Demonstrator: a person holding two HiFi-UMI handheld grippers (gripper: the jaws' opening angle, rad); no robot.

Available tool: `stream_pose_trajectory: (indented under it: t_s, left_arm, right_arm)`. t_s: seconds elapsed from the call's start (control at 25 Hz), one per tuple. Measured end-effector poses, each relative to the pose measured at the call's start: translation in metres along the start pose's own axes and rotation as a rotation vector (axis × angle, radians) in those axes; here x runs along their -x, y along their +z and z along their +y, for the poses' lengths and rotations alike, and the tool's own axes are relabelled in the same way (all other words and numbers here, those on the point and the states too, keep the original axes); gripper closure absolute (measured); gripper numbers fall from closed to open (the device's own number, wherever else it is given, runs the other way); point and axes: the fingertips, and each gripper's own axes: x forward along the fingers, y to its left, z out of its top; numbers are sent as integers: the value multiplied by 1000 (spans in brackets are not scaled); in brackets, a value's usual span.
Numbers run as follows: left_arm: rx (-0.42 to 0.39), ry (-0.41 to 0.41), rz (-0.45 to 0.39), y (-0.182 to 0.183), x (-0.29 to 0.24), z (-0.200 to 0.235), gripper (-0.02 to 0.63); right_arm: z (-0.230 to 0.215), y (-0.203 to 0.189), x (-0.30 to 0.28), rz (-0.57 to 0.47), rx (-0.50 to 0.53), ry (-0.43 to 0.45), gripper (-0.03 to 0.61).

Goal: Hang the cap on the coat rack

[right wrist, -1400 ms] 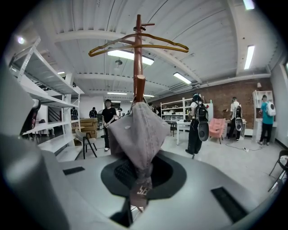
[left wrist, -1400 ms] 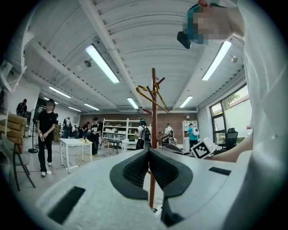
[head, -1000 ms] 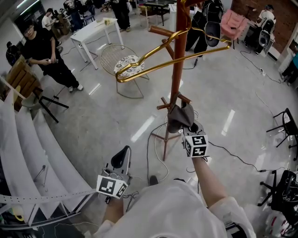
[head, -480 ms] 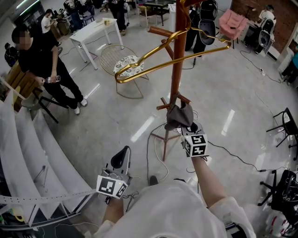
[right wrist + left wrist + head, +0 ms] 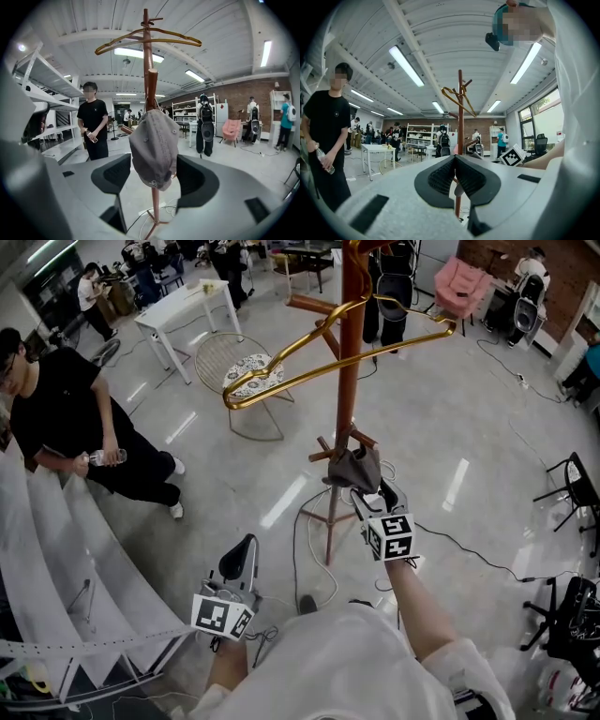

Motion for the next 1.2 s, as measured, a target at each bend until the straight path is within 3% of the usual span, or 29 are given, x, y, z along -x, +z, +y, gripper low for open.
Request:
stream_pose_trajectory:
  t_s: [0.48, 0.84, 1.16, 1.2]
  left_arm:
    - [0, -42, -10, -2, -11, -19, 605]
    - [-1, -62, -17, 2, -19, -31, 604]
    - [0, -54, -18, 0, -18, -39, 606]
    - [0, -53, -18, 1, -18, -40, 605]
  right_arm:
    - [2, 26, 43, -86, -5, 8, 314]
    - [13, 76, 81, -210, 17, 33, 314]
    - [9, 76, 103, -233, 13, 24, 316]
    - [8, 76, 107, -242, 12, 18, 342]
